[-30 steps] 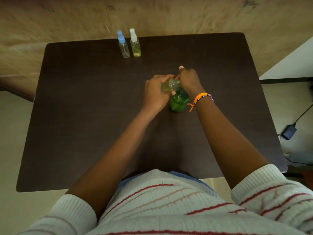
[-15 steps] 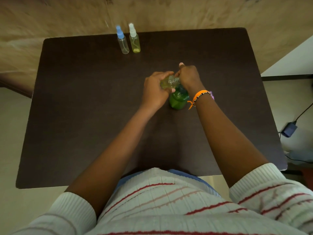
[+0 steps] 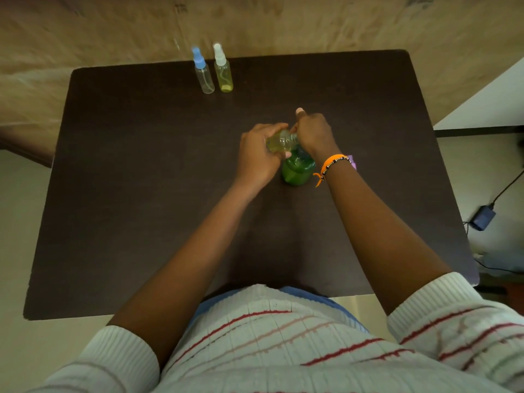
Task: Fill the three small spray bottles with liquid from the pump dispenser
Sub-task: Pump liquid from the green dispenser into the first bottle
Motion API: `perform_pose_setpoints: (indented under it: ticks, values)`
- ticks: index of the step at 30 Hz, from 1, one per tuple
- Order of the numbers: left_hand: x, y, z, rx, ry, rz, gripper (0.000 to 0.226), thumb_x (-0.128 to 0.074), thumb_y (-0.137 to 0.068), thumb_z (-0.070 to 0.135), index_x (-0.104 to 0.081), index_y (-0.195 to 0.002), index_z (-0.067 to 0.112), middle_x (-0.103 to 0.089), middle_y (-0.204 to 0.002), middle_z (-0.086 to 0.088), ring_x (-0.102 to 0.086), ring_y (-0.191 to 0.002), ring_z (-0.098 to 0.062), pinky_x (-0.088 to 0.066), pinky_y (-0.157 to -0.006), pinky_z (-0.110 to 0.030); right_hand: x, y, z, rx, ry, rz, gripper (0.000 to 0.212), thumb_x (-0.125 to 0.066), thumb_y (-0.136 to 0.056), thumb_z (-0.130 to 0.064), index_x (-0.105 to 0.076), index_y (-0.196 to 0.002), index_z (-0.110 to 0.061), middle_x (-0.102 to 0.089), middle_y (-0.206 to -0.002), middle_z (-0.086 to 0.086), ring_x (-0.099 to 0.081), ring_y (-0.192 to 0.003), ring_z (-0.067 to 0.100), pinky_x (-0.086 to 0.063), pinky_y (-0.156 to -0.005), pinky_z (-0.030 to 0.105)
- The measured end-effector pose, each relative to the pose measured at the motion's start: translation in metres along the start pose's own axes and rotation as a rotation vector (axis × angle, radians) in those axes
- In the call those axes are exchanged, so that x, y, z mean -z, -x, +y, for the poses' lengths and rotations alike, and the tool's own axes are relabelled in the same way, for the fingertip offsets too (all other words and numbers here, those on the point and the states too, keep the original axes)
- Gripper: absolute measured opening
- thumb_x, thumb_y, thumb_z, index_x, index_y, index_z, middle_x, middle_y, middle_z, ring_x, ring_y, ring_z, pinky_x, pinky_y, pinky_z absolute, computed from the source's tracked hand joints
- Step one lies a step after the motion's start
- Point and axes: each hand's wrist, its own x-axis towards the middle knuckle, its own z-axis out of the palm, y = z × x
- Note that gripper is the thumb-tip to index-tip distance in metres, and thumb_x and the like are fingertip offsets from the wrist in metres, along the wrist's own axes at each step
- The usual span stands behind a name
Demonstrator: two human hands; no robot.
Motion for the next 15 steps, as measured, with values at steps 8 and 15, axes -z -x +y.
perform_pose_setpoints:
  ticks: [8, 15]
  values:
    - [0.0047, -0.0009, 0.0038, 0.007, 0.03, 0.002, 0.055, -0.078, -0.064, 0.006, -0.063, -0.117, 0.013, -0.062, -0.113, -0.005, -0.058, -0.107, -0.021, -0.041, -0.102, -0.041, 0.0026, 0.0029, -0.0081, 0.007, 0.03, -0.045, 0.076, -0.028, -0.083, -0.062, -0.061, -0.127, -0.011, -0.059, -0.133, 0.015, -0.05, -0.126, 0.036, -0.037, -0.109, 0.048]
    - [-0.0006, -0.0026, -0.0003, 0.028, 0.019, -0.01, 0.055, -0.077, -0.065, 0.006, -0.063, -0.118, 0.014, -0.062, -0.114, -0.004, -0.057, -0.108, -0.022, -0.04, -0.102, -0.041, 0.0009, 0.0052, -0.0035, 0.016, 0.0, 0.011, 0.077, -0.025, -0.079, -0.06, -0.065, -0.12, -0.009, -0.063, -0.126, 0.015, -0.054, -0.12, 0.034, -0.039, -0.106, 0.047]
